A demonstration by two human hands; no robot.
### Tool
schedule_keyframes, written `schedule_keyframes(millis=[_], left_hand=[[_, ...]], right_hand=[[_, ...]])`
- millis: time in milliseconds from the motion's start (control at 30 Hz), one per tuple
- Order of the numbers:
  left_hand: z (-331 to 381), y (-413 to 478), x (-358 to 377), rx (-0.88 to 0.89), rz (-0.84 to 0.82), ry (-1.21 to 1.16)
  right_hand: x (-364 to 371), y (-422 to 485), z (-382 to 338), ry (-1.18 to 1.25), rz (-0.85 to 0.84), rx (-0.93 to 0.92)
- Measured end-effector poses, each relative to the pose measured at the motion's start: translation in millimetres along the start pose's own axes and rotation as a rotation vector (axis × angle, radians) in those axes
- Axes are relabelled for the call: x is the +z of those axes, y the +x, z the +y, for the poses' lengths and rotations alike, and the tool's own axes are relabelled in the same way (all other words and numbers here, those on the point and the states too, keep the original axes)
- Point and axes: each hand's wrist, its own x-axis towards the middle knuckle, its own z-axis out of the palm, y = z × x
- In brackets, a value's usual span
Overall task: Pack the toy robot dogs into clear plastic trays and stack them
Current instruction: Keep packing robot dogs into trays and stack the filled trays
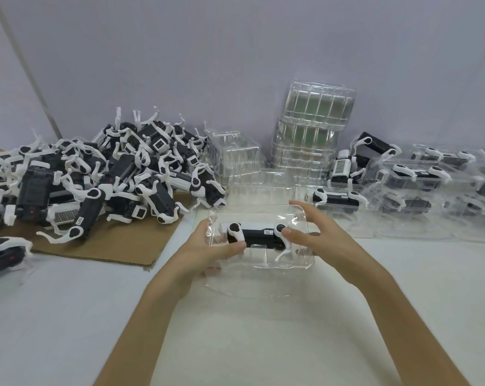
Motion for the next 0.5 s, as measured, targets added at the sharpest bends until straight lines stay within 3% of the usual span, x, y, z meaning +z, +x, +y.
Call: schedule_keyframes(millis=[500], left_hand=[[-1.1, 3.5, 4.2, 0.099, 0.207, 0.022]], right_hand=[[8.5, 4.1, 5.1, -0.031, 0.178, -0.072]])
